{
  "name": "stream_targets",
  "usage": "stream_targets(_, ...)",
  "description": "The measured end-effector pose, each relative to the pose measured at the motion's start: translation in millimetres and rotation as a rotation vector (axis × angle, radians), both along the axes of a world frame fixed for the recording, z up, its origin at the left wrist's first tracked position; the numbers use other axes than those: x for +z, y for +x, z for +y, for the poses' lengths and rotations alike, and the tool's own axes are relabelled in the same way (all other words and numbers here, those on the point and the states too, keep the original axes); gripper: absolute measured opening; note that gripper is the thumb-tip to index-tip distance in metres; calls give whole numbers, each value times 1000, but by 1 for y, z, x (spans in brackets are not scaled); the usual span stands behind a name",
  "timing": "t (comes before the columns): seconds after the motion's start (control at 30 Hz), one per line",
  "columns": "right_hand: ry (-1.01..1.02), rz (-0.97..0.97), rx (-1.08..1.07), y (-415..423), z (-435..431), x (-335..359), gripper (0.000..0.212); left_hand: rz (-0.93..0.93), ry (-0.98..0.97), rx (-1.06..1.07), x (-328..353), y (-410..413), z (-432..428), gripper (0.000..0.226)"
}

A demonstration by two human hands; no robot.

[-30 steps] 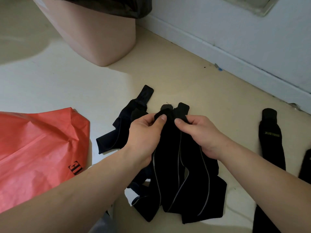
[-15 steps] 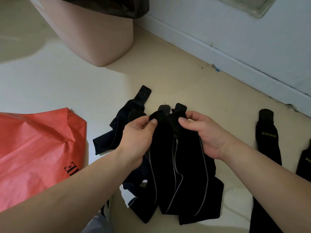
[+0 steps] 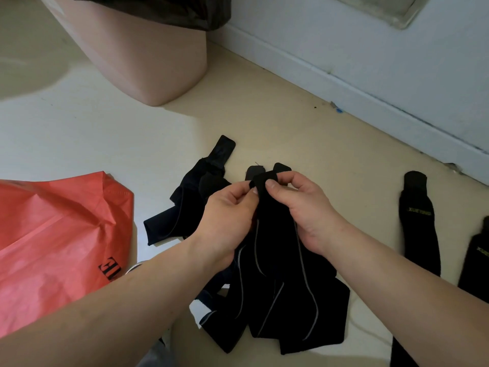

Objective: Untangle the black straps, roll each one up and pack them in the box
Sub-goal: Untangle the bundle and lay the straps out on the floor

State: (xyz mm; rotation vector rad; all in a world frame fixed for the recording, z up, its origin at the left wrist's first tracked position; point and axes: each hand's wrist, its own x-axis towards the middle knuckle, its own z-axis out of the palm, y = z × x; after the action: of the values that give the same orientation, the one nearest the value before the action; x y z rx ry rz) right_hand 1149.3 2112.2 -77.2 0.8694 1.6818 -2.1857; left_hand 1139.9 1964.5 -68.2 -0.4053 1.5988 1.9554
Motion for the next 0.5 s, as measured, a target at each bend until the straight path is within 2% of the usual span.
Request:
stream_targets(0.07, 14, 18, 14, 1, -1, -2, 14, -6, -11, 14, 0, 0, -1, 20)
stream_targets(0.23, 54, 4, -18, 0, -4, -8, 20, 26, -55, 42, 3, -2, 1, 22)
stream_targets(0.5, 225, 76, 70, 3, -9, -4, 17, 52, -133, 72, 1, -2, -1, 25)
